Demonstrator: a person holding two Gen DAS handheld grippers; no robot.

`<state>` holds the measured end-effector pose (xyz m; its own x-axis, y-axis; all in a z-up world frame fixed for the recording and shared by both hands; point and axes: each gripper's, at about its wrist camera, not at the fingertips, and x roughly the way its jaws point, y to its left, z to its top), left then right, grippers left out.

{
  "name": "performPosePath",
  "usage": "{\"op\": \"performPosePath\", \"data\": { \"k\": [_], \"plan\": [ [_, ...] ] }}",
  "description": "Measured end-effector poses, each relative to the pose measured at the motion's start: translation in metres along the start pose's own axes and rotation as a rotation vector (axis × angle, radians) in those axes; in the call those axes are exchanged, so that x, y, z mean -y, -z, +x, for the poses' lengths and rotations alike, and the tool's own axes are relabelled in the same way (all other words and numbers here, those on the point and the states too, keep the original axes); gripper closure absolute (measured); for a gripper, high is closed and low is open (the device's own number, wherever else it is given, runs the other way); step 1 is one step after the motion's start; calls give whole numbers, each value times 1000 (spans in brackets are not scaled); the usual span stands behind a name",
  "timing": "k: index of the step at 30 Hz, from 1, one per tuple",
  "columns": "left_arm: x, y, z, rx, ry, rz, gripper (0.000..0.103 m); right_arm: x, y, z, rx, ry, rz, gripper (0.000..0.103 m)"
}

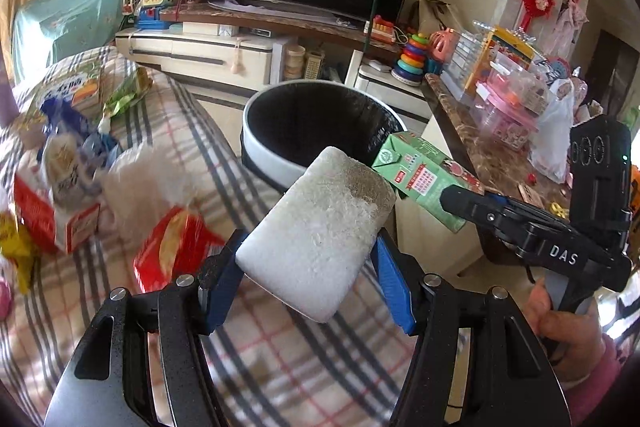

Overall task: Collect trash
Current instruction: 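Carry both items over the trash bin and open both tools to drop them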

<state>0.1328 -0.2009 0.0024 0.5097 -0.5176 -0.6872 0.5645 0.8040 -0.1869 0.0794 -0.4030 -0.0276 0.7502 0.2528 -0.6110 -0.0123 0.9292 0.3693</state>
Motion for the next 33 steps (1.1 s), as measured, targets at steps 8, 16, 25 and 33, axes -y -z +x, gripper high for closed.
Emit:
{"op": "performPosePath", "data": {
  "k": [8,16,25,33],
  "plan": [
    [3,-35,24,1,-26,18,41,13,-26,11,2,28,-6,52],
    [3,-61,51,-25,-42,43,40,21,-50,32,-26,44,-25,52],
    [-1,-80,79,-63,-60,60,39,33,-67,57,-76,45,-8,52],
    [-6,-92,94,-78,-67,61,37,39,-81,70,-96,56,-18,51]
  ]
}}
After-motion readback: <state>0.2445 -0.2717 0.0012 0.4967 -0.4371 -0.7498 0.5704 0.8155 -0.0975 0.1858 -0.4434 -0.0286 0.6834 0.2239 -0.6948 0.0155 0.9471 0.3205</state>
